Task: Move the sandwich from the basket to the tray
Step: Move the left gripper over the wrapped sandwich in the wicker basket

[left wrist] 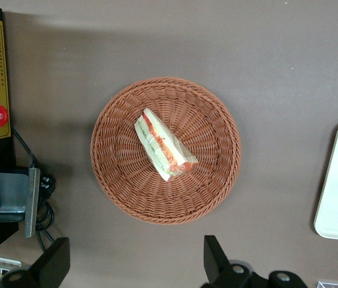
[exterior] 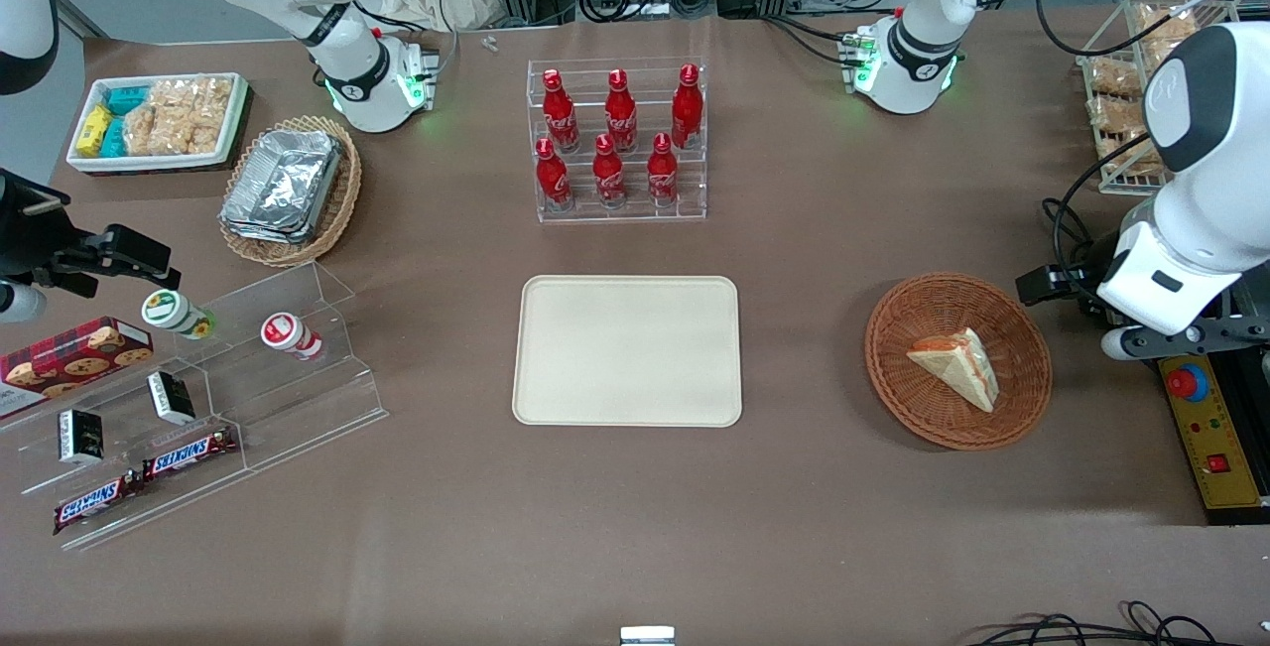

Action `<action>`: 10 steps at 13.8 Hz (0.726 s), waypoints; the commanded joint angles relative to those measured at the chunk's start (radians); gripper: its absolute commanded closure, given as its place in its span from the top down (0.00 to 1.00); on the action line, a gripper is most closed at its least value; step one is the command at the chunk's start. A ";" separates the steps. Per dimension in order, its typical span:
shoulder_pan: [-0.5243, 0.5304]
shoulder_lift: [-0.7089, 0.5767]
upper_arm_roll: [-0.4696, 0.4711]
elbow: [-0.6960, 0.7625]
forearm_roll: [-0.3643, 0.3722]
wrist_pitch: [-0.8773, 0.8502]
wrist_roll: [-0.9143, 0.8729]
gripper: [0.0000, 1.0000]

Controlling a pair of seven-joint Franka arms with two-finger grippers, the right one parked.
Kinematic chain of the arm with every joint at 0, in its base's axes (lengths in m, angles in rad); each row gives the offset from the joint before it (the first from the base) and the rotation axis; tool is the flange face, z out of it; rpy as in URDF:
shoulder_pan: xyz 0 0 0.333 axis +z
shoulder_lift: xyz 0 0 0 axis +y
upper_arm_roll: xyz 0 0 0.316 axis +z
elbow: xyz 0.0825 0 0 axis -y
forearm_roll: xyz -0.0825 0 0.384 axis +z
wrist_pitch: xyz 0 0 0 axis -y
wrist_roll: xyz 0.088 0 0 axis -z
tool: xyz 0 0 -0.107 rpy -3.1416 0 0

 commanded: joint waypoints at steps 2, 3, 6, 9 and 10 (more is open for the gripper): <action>-0.008 0.015 -0.012 0.030 0.024 -0.021 -0.024 1.00; -0.006 0.015 -0.012 0.035 0.015 -0.021 -0.025 1.00; 0.000 0.031 -0.011 0.006 0.011 -0.007 -0.126 1.00; 0.015 0.036 -0.005 -0.121 0.014 0.132 -0.203 1.00; 0.029 0.036 -0.005 -0.175 0.020 0.189 -0.227 1.00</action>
